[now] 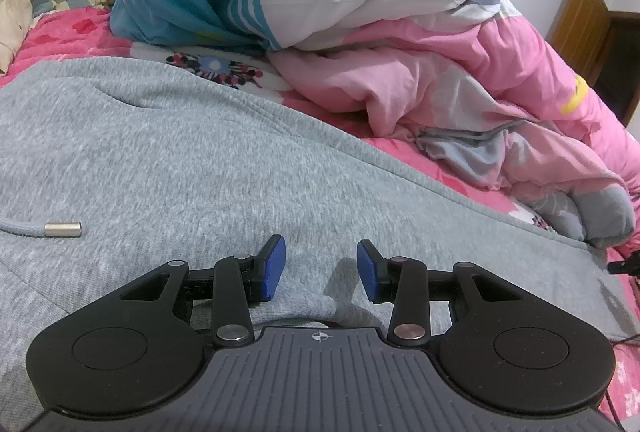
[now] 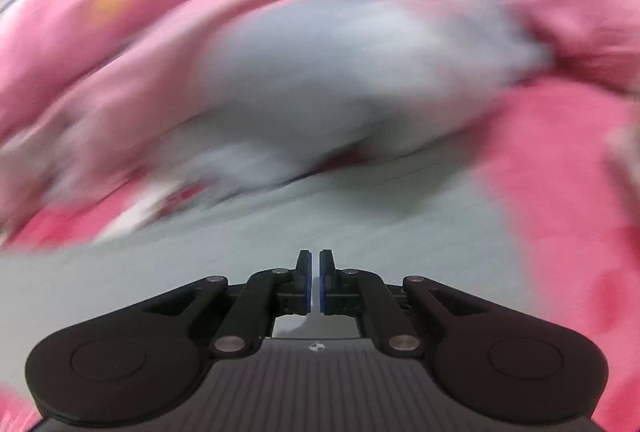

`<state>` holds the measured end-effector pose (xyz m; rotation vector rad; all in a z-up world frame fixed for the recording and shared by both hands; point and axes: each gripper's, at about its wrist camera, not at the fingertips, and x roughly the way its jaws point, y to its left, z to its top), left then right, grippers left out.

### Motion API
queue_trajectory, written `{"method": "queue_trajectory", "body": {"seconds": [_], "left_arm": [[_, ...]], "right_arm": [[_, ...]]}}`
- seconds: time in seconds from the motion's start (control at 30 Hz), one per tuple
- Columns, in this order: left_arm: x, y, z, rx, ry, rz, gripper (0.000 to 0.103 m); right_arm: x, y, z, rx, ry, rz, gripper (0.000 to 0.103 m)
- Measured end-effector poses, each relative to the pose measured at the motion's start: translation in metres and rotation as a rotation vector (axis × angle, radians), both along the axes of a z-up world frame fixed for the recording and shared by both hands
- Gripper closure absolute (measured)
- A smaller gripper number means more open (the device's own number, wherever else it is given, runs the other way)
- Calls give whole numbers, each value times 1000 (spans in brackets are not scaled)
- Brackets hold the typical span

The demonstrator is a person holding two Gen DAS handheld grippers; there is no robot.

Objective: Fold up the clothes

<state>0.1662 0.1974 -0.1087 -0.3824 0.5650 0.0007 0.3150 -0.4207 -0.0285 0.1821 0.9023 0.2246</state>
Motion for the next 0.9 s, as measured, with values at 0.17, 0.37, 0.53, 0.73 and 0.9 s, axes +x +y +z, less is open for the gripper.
{"method": "queue_trajectory", "body": {"seconds": [0.17,0.37,0.53,0.73,0.9], "left_arm": [[0,0,-1,-2,-1,-1,64],[-1,2,0,-15,-3,-5,64],[-2,3,1,-20,-3,-2,64],[0,2,0,-10,2,7,64],[0,2,-1,-12,2,10,64]], "right_arm": [[26,83,-27,84,89,247,101],[50,-30,-33,54,28,-211,103],[-4,-121,-16,-11,12,-617,101],[6,-1,16,59,-47,-121,95],[7,175,2,-231,-93,433,88]]}}
